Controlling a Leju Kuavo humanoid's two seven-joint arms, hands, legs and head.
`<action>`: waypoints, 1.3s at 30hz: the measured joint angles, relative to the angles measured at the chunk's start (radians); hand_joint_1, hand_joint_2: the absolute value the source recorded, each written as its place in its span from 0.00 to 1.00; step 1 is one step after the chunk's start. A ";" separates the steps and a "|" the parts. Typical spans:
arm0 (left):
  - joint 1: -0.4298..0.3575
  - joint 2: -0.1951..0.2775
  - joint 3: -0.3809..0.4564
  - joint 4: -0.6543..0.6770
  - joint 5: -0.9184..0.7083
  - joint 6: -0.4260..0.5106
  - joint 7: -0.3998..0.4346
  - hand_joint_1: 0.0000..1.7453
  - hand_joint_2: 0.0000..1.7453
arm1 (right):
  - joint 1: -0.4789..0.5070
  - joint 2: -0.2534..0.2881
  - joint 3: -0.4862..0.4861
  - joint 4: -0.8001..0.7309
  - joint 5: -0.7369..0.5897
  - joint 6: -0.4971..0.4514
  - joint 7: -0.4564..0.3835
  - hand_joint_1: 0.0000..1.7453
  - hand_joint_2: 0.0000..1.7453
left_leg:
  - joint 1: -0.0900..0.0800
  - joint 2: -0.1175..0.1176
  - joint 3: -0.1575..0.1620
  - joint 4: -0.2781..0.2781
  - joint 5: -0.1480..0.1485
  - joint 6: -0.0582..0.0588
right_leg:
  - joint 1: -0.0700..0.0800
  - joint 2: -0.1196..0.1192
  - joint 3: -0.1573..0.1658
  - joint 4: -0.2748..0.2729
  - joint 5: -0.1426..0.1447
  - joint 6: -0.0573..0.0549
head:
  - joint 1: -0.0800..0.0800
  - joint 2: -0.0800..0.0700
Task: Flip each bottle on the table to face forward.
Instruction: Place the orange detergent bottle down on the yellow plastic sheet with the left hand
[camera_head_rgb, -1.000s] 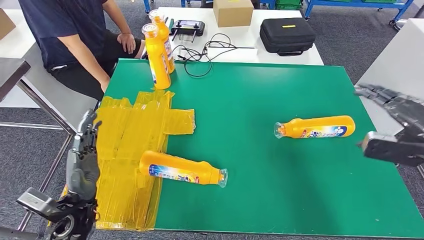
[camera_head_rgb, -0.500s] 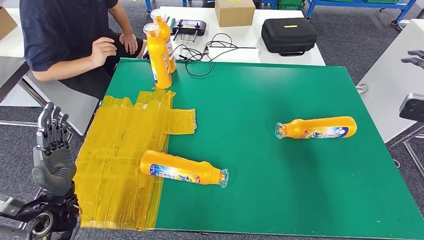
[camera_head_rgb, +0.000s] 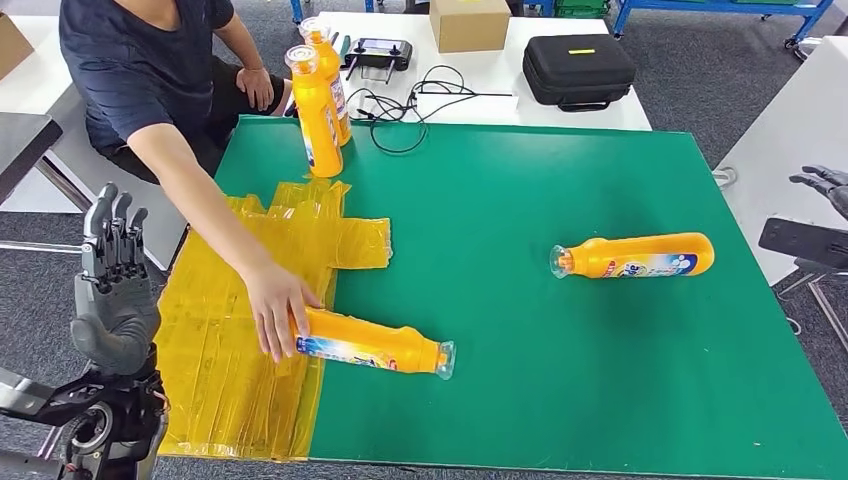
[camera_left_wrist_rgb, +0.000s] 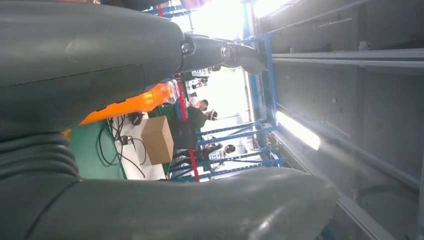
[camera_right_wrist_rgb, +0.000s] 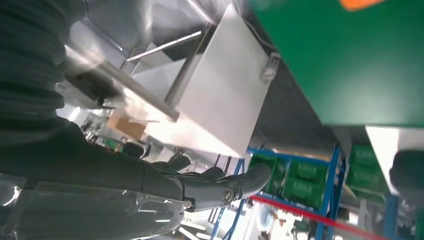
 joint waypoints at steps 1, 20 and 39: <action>0.000 0.000 0.000 0.001 0.000 0.000 0.000 0.00 0.00 | -0.003 0.005 0.005 0.012 0.001 0.000 0.001 0.00 1.00 | 0.000 0.000 0.000 0.000 0.000 0.000 | 0.000 0.000 0.000 0.000 0.000 0.000 | 0.000 0.000; 0.008 0.000 0.000 -0.029 0.021 0.009 -0.001 0.00 0.00 | -0.197 0.186 0.162 0.190 0.204 0.150 0.133 0.00 1.00 | 0.001 0.001 -0.002 0.000 0.001 0.000 | 0.001 0.000 -0.002 0.001 0.000 0.000 | 0.000 0.000; 0.014 0.010 0.014 -0.037 0.030 0.004 -0.001 0.00 0.00 | -0.186 0.337 0.237 0.249 0.230 0.147 0.201 0.00 1.00 | 0.001 0.000 -0.002 0.000 0.001 0.000 | 0.001 0.000 -0.002 0.001 0.000 0.000 | 0.000 0.000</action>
